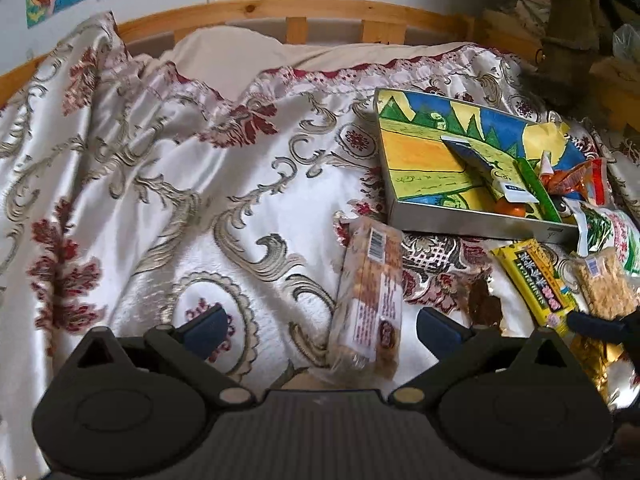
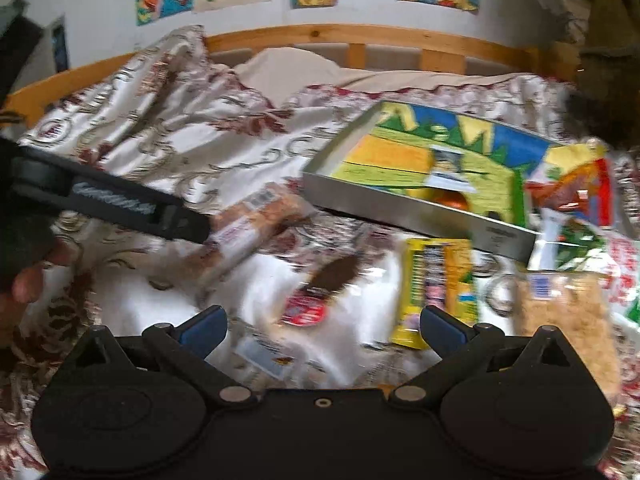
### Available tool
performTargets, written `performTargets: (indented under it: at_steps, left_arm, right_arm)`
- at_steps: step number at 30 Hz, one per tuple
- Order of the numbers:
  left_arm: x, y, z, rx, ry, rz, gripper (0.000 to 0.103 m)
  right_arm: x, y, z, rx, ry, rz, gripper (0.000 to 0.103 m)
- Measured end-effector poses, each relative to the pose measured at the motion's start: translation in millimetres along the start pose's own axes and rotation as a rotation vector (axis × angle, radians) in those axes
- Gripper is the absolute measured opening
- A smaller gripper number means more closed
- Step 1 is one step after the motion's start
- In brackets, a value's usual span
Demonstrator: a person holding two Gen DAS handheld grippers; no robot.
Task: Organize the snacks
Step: 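Grasp the brown wafer bar with the left tool while the right tool grasps the brown stick snack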
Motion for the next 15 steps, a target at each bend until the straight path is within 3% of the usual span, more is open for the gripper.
performTargets:
  at_steps: [2, 5, 12, 15]
  left_arm:
    - [-1, -6, 2, 0.016, 0.014, -0.028, 0.102]
    - [-6, -13, 4, 0.036, 0.012, -0.063, 0.1]
    - [-22, -26, 0, 0.084, -0.054, -0.094, 0.072]
    - [-25, -29, -1, 0.102, -0.064, -0.108, 0.053]
  right_arm:
    - [2, -4, 1, 0.006, -0.008, 0.009, 0.101]
    - [2, -13, 2, 0.024, -0.031, 0.012, 0.09]
    - [-2, -34, 3, 0.044, -0.085, 0.013, 0.077]
    - [-2, -36, 6, 0.037, -0.083, 0.01, 0.069]
Point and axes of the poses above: each gripper's, at about its wrist camera, not at the fingertips, and y roughly against the way its jaws point, x to its left, z to its top, the point moved 10 cm from there along -y, roughly the way its jaws point, and after that the axes turned 5 degrees about -z, right-handed, at the moved point
